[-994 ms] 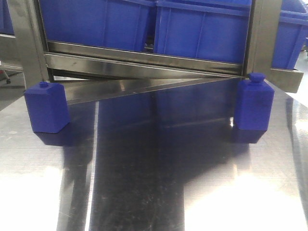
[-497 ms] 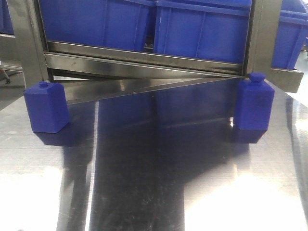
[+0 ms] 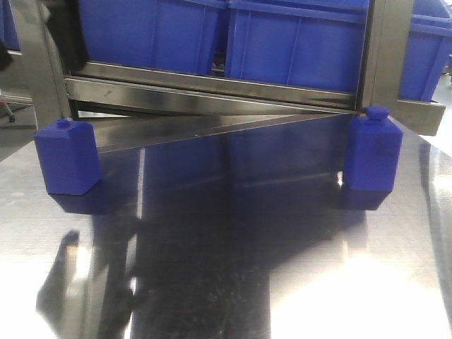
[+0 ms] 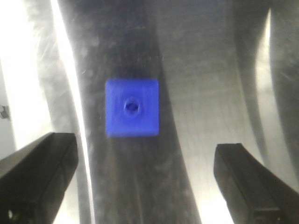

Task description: Pick and sort blue part to right shelf

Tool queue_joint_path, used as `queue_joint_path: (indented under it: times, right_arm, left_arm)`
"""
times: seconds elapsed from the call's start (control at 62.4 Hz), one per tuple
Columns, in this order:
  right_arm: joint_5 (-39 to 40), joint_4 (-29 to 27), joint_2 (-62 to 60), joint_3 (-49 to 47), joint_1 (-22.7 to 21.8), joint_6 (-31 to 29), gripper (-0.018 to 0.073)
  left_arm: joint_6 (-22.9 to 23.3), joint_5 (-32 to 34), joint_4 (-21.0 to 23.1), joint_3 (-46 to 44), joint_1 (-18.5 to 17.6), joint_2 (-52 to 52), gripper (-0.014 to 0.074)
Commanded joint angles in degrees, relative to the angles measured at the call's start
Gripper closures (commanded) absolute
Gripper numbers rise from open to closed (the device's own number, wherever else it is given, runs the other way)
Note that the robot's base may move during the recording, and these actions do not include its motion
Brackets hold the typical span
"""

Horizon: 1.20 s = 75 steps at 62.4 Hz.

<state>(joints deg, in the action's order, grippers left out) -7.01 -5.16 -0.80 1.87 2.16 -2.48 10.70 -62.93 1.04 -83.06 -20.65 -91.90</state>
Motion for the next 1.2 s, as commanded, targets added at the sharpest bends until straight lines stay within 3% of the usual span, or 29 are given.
queue_joint_path:
  times: [0.0, 0.224, 0.593, 0.978, 1.187]
  right_arm:
    - [5.2, 0.1, -1.0, -1.3, -0.2, -0.1, 0.0522]
    - [5.2, 0.1, -1.0, -1.3, -0.2, -0.1, 0.0522]
    - [5.2, 0.1, -1.0, -1.3, -0.2, -0.1, 0.0522]
    - [5.2, 0.1, -1.0, -1.3, -0.2, -0.1, 0.0522]
    - [5.2, 0.1, -1.0, -1.3, -0.2, -0.1, 0.0522]
  left_arm:
    - [0.1, 0.8, 0.1, -3.2, -0.3, -0.9, -0.0055]
    - [0.1, 1.2, -2.8, -3.6, 0.2, -8.5, -0.0055]
    - [0.4, 2.8, -2.1, -3.7, 1.0, -13.7, -0.0034]
    - [0.4, 1.7, -1.0, -3.7, 1.0, -14.2, 0.0296]
    - [0.4, -0.4, -1.8, -5.3, 1.0, -14.2, 0.0324]
